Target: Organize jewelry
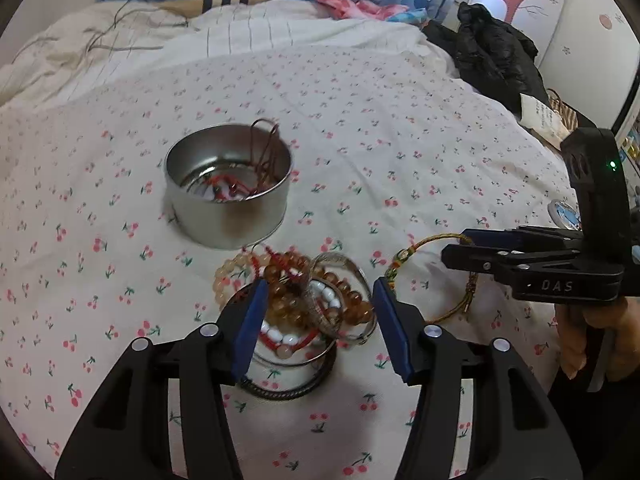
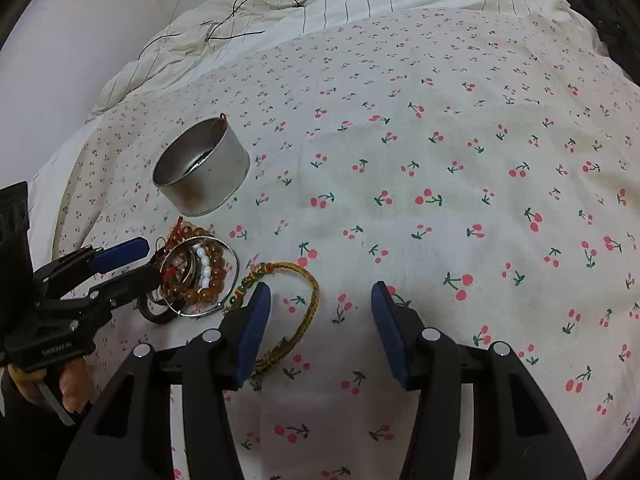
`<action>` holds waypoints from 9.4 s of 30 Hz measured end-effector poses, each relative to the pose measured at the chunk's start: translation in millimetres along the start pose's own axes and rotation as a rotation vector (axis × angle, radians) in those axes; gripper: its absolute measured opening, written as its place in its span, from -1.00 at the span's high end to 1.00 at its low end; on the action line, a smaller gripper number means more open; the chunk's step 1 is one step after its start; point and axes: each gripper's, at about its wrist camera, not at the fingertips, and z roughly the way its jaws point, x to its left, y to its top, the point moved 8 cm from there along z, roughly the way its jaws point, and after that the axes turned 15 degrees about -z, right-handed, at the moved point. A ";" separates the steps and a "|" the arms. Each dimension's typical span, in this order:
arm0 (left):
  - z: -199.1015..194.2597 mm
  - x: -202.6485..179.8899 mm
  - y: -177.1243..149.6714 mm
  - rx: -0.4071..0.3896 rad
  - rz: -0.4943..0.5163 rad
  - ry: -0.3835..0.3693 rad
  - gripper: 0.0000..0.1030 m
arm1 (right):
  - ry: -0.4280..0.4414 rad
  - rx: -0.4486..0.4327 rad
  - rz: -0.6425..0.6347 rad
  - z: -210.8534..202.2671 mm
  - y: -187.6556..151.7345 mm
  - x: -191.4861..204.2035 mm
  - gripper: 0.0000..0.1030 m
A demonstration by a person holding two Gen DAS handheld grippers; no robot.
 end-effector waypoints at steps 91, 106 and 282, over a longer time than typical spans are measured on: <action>7.9 92.0 109.6 -0.113 -0.334 0.015 0.89 | 0.093 -0.382 -0.090 -36.7 135.6 61.9 0.93; -13.9 119.1 97.8 -0.099 -0.349 0.026 0.71 | 0.087 -0.197 0.001 55.0 143.9 68.7 -0.03; 14.0 93.9 121.0 -0.122 -0.374 0.061 -0.15 | 0.415 -0.382 0.071 -4.7 158.6 71.8 0.75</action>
